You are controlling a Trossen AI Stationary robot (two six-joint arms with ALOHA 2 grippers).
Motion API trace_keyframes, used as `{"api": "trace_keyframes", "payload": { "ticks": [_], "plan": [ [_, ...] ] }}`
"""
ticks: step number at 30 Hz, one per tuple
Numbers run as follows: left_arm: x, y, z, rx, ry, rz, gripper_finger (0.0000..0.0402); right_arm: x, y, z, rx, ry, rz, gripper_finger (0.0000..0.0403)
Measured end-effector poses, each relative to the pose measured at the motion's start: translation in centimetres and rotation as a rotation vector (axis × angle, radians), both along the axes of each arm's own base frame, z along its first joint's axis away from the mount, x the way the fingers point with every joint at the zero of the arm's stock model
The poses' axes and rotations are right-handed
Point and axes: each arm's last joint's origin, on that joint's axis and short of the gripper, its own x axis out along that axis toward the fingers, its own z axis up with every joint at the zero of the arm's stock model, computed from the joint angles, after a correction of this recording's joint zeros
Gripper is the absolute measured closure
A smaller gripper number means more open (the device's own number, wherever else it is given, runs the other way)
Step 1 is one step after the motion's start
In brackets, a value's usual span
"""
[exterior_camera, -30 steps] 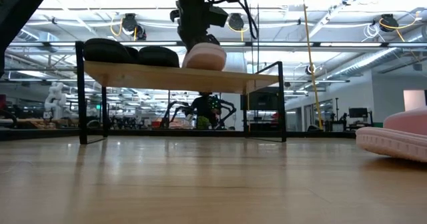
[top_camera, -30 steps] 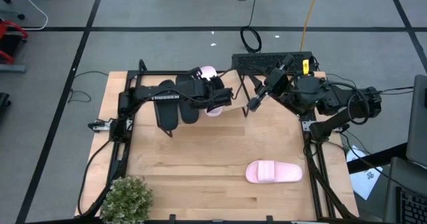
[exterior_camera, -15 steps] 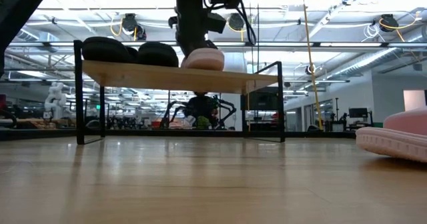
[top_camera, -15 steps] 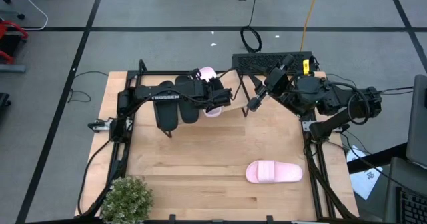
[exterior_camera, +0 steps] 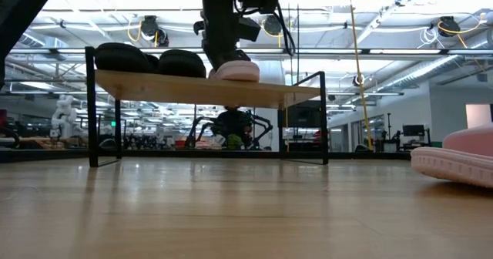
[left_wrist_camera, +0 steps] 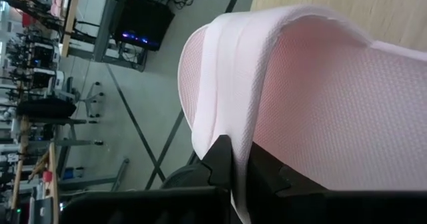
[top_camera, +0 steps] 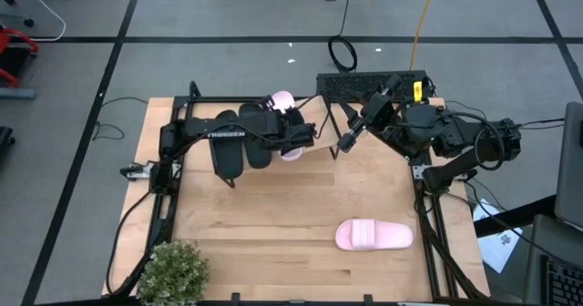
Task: Pick and place slides into the shelf
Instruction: Put the left slide on the shelf
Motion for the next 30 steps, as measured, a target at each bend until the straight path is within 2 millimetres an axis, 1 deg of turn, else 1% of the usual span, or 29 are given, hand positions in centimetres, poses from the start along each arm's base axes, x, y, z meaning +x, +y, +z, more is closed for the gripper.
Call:
{"api": "trace_keyframes", "payload": {
  "ticks": [8,13,22,24,27,30],
  "plan": [
    [-0.7,-0.2,1.0,-0.017,-0.016,-0.002,0.0345,0.0,0.0,0.0,0.0,0.001,0.0,0.033],
    [-0.8,-0.3,1.3,-0.024,-0.03,0.002,0.0318,0.0,0.0,0.0,0.002,-0.001,-0.001,0.033],
    [-0.7,-0.7,1.4,-0.007,-0.04,-0.003,0.0293,0.0,0.0,0.0,0.003,-0.002,0.0,0.033],
    [-0.9,-1.1,2.0,0.005,-0.059,-0.013,0.0289,0.0,0.0,0.0,0.003,-0.002,0.0,0.033],
    [-1.4,-1.7,3.7,0.021,-0.112,-0.043,0.0289,0.0,0.0,0.0,0.003,-0.001,0.0,0.033],
    [-2.4,-2.3,6.2,0.04,-0.199,-0.074,0.0289,0.0,0.0,0.0,-0.003,0.005,-0.001,0.033]
  ]
}}
